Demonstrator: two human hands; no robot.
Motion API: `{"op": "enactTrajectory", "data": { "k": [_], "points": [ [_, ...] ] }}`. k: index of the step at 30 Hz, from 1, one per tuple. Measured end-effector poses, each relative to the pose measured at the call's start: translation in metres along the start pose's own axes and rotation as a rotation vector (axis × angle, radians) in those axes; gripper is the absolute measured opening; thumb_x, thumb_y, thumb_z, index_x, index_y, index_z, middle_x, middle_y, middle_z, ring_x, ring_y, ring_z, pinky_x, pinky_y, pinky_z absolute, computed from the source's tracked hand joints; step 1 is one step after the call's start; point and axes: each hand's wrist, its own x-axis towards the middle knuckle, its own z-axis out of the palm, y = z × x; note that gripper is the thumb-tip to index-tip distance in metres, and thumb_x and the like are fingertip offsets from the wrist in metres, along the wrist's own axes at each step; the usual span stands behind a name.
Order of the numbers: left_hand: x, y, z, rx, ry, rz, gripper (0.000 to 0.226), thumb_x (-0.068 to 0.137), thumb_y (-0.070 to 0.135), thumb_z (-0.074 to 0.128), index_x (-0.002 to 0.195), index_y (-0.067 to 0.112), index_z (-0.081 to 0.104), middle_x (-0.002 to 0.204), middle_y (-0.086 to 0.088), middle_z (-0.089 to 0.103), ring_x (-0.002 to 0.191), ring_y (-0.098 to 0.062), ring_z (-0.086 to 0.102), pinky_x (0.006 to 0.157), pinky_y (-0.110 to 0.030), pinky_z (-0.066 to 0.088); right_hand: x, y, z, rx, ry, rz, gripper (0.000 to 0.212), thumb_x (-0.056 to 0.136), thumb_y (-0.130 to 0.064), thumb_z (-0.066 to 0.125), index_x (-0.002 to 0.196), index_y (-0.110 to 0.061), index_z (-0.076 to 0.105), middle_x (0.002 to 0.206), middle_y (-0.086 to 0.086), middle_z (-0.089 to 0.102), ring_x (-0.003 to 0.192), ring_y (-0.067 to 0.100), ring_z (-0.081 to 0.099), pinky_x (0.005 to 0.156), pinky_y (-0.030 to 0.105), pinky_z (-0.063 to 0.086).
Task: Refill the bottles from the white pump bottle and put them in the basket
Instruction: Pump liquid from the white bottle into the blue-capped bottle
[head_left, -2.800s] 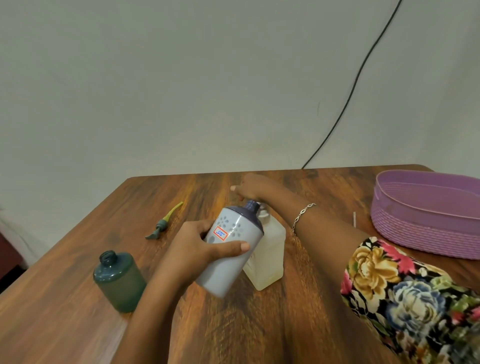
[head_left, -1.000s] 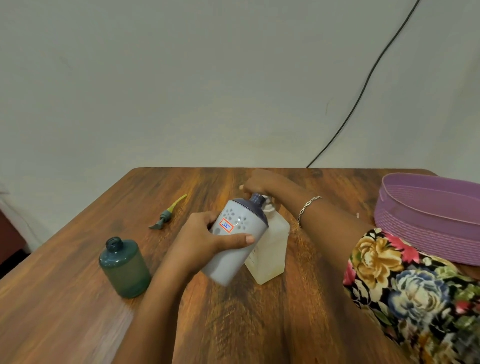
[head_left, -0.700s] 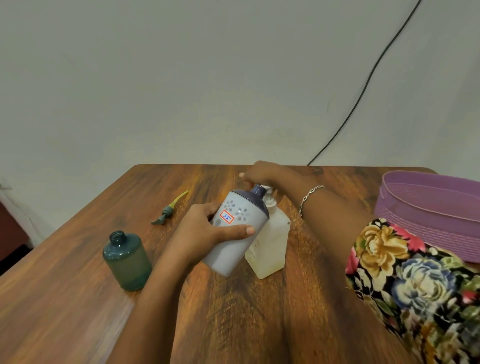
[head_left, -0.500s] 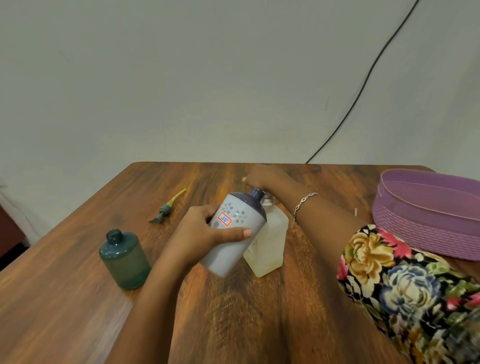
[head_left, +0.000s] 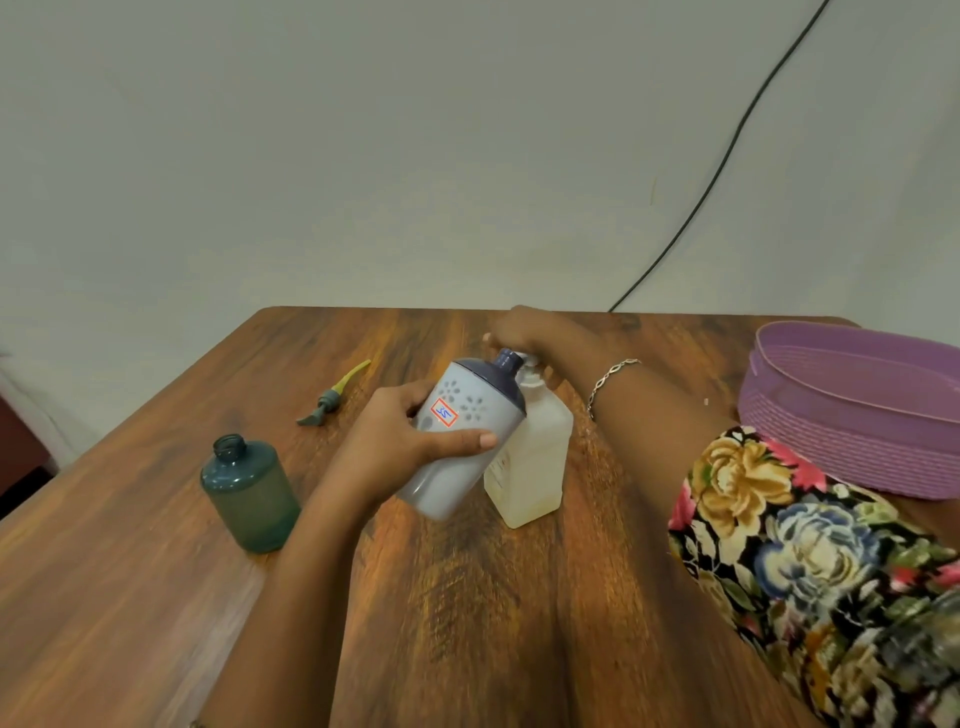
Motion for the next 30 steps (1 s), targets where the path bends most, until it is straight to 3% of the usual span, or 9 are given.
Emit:
{"op": "enactTrajectory", "data": {
  "k": [2, 5, 7, 10, 13, 17, 21, 24, 30],
  "points": [
    [0.003, -0.002, -0.001, 0.001, -0.007, -0.005, 0.055, 0.050, 0.048, 0.080, 0.094, 0.016, 0.068, 0.085, -0.002, 0.071, 0.078, -0.018, 0.068, 0.065, -0.033, 0.055, 0.004, 0.001, 0.003, -0.030, 0.023, -0.005, 0.022, 0.098, -0.010, 0.037, 0.088, -0.001, 0.055, 0.064, 0.007, 0.040, 0.051, 0.017, 0.037, 0.047, 0.026, 0.034],
    [0.003, -0.003, -0.003, 0.014, -0.022, -0.023, 0.071, 0.040, 0.058, 0.081, 0.096, 0.015, 0.067, 0.087, -0.003, 0.071, 0.078, -0.017, 0.069, 0.069, -0.037, 0.056, -0.003, -0.001, 0.006, 0.020, 0.022, 0.020, 0.029, 0.095, -0.006, 0.042, 0.118, 0.001, 0.058, 0.067, 0.005, 0.046, 0.049, 0.013, 0.038, 0.038, 0.020, 0.034],
    [0.002, -0.001, -0.003, 0.014, -0.018, -0.029, 0.067, 0.046, 0.051, 0.086, 0.097, 0.014, 0.067, 0.089, -0.004, 0.071, 0.080, -0.019, 0.068, 0.072, -0.040, 0.057, 0.000, -0.002, 0.006, 0.073, 0.023, 0.036, 0.026, 0.095, -0.003, 0.041, 0.111, 0.003, 0.060, 0.079, 0.012, 0.057, 0.047, 0.014, 0.040, 0.033, 0.018, 0.034],
    [0.002, 0.006, -0.001, 0.007, 0.003, -0.012, 0.044, 0.062, 0.033, 0.080, 0.098, 0.011, 0.067, 0.089, -0.004, 0.070, 0.078, -0.016, 0.067, 0.064, -0.030, 0.055, 0.005, 0.003, -0.004, 0.144, 0.021, 0.021, 0.015, 0.094, -0.015, 0.050, 0.089, -0.003, 0.057, 0.099, 0.017, 0.058, 0.056, 0.019, 0.045, 0.050, 0.023, 0.042],
    [0.001, 0.011, 0.000, -0.004, 0.006, 0.000, 0.042, 0.062, 0.031, 0.081, 0.098, 0.012, 0.068, 0.086, -0.002, 0.071, 0.075, -0.014, 0.067, 0.059, -0.023, 0.052, 0.001, 0.002, -0.013, 0.147, -0.059, 0.027, 0.015, 0.092, -0.023, 0.054, 0.092, -0.008, 0.057, 0.113, 0.018, 0.058, 0.070, 0.022, 0.049, 0.075, 0.035, 0.046],
    [-0.003, 0.009, 0.000, -0.017, 0.000, -0.006, 0.056, 0.053, 0.042, 0.074, 0.100, 0.013, 0.066, 0.088, -0.001, 0.070, 0.078, -0.015, 0.067, 0.063, -0.026, 0.054, -0.001, -0.001, -0.007, 0.053, -0.051, 0.018, 0.015, 0.098, -0.016, 0.043, 0.092, -0.005, 0.051, 0.083, 0.015, 0.050, 0.056, 0.019, 0.041, 0.047, 0.024, 0.043],
    [-0.002, 0.005, -0.002, 0.012, -0.036, -0.012, 0.063, 0.047, 0.049, 0.070, 0.100, 0.014, 0.066, 0.090, -0.002, 0.069, 0.081, -0.016, 0.067, 0.064, -0.025, 0.053, 0.000, -0.001, 0.002, -0.033, -0.030, -0.025, 0.029, 0.097, -0.011, 0.041, 0.116, 0.004, 0.056, 0.122, 0.017, 0.057, 0.053, 0.016, 0.037, 0.045, 0.024, 0.036],
    [-0.002, 0.004, -0.003, 0.018, -0.029, -0.029, 0.064, 0.047, 0.049, 0.072, 0.100, 0.014, 0.066, 0.089, -0.001, 0.070, 0.079, -0.016, 0.067, 0.065, -0.028, 0.054, 0.006, -0.001, 0.005, -0.073, -0.023, -0.021, 0.025, 0.094, -0.003, 0.040, 0.101, 0.006, 0.062, 0.111, 0.016, 0.063, 0.048, 0.014, 0.037, 0.036, 0.018, 0.035],
    [0.000, 0.007, -0.003, -0.003, -0.011, -0.041, 0.047, 0.056, 0.038, 0.078, 0.095, 0.013, 0.067, 0.085, -0.002, 0.071, 0.076, -0.017, 0.068, 0.062, -0.027, 0.053, 0.007, 0.002, -0.007, 0.199, -0.023, -0.068, 0.059, 0.097, -0.052, 0.033, 0.102, -0.002, 0.064, 0.089, 0.012, 0.056, 0.061, 0.020, 0.049, 0.069, 0.033, 0.047]
  ]
}}
